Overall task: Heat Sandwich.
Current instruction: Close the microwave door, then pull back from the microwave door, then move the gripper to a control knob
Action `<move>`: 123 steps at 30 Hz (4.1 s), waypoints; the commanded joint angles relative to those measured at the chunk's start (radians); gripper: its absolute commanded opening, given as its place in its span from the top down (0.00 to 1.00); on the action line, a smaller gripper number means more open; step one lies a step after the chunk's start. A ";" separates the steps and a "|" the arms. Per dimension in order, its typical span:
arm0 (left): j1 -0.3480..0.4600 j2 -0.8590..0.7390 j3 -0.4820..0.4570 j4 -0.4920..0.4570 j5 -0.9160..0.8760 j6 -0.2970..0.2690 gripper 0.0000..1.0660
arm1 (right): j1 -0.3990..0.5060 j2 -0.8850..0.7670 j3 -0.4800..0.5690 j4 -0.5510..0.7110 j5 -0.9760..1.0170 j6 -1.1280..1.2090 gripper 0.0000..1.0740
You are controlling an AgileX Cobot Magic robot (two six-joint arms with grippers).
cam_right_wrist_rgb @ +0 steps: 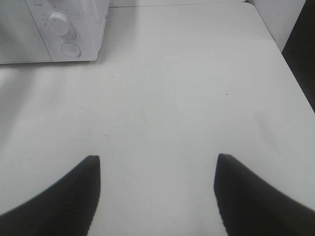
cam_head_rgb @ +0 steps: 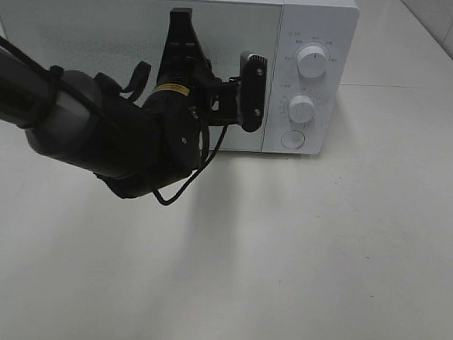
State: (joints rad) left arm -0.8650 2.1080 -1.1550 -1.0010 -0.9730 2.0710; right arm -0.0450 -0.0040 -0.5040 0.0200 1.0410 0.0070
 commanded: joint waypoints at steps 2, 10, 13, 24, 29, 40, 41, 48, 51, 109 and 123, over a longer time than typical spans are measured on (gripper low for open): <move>-0.015 -0.059 0.059 -0.036 0.031 -0.035 1.00 | 0.002 -0.026 0.001 -0.003 -0.004 0.002 0.40; -0.055 -0.157 0.151 -0.043 0.102 -0.225 1.00 | 0.002 -0.026 0.001 -0.003 -0.004 0.002 0.40; -0.062 -0.213 0.183 -0.021 0.176 -0.332 1.00 | 0.002 -0.026 0.001 -0.003 -0.004 0.002 0.40; -0.046 -0.419 0.237 0.153 0.590 -0.816 1.00 | 0.002 -0.026 0.001 -0.003 -0.004 0.002 0.40; 0.035 -0.478 0.237 0.496 0.874 -1.262 1.00 | 0.002 -0.026 0.001 -0.003 -0.004 0.002 0.40; 0.193 -0.673 0.237 1.370 1.221 -2.427 0.98 | 0.002 -0.026 0.001 -0.003 -0.004 0.002 0.40; 0.198 -0.697 0.237 1.385 1.242 -2.442 0.94 | 0.002 -0.026 0.001 -0.003 -0.004 0.002 0.40; 0.249 -0.818 0.237 1.362 1.369 -2.451 0.47 | 0.002 -0.026 0.001 -0.003 -0.004 0.002 0.40; 0.323 -0.885 0.237 1.334 1.487 -2.439 0.30 | 0.002 -0.026 0.001 -0.003 -0.004 0.002 0.40; 0.994 -2.134 0.661 0.891 2.006 -1.997 0.30 | 0.002 -0.026 0.001 -0.003 -0.004 0.004 0.40; 0.970 -2.134 0.663 0.913 2.011 -2.016 0.30 | 0.002 -0.023 0.001 -0.002 -0.004 0.003 0.40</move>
State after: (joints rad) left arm 0.1160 -0.0030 -0.4960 -0.0890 1.0500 0.0610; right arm -0.0450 -0.0040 -0.5040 0.0200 1.0410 0.0070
